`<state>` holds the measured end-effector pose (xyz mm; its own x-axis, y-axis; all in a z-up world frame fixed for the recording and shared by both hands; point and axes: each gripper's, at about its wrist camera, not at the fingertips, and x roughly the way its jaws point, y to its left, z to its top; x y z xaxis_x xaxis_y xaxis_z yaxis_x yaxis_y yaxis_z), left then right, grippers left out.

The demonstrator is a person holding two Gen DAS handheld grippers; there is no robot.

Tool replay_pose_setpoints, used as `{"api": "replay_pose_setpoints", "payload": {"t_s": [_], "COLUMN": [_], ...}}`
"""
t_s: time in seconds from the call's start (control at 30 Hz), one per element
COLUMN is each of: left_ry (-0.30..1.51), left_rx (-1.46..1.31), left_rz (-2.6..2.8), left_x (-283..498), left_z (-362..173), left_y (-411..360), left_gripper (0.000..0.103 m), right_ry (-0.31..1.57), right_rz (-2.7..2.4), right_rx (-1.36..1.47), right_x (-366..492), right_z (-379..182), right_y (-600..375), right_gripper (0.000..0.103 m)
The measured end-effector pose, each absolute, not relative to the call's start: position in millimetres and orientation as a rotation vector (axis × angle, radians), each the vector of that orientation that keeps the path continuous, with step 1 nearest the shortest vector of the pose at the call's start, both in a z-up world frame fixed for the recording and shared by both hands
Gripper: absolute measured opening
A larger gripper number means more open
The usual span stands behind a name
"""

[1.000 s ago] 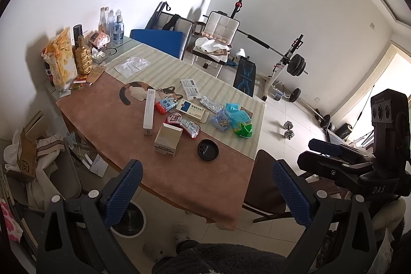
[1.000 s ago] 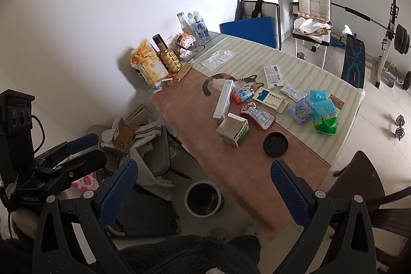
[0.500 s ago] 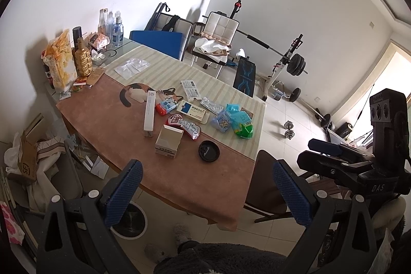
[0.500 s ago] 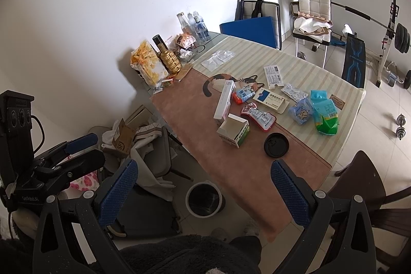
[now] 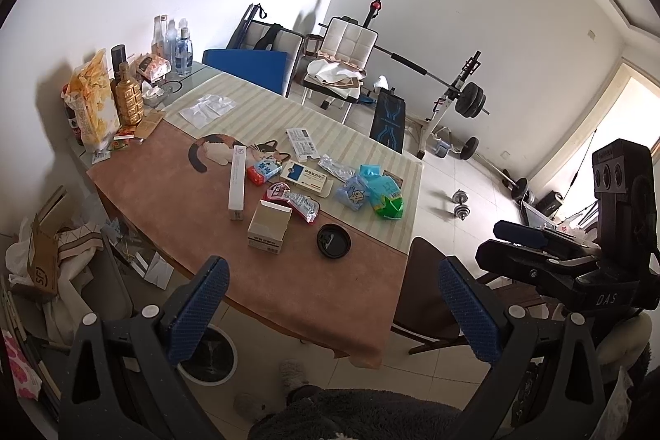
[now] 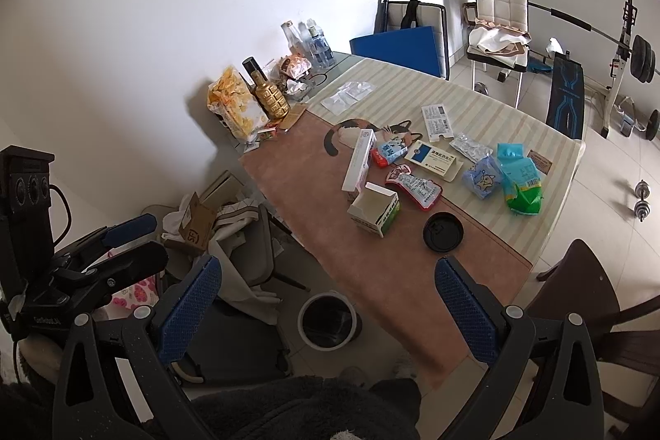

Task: Collect trash
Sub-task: 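Grasp the teal snack bag with the right gripper while the left gripper reaches the white box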

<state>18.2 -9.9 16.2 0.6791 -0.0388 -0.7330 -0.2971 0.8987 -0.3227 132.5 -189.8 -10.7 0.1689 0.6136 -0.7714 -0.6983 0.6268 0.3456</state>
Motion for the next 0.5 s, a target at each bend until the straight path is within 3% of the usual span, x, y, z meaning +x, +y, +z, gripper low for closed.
{"api": "replay_pose_setpoints", "payload": {"t_s": [0.3,0.5], "left_ry": [0.818,0.886], "left_rx": [-0.41,-0.14], "left_rz": [0.158,0.389], "left_x": [13,56], "left_z": [8,-31], "left_y": [-10,-10], "left_gripper": [0.103,0.103], "right_ry": [1.039,1.049], "right_rz": [0.891,0.723], "right_rx": [-0.071,-0.068], "right_x": [128,141], "right_z": [-9,-30], "right_y": [-193,-197], "right_gripper": [0.103,0.103]}}
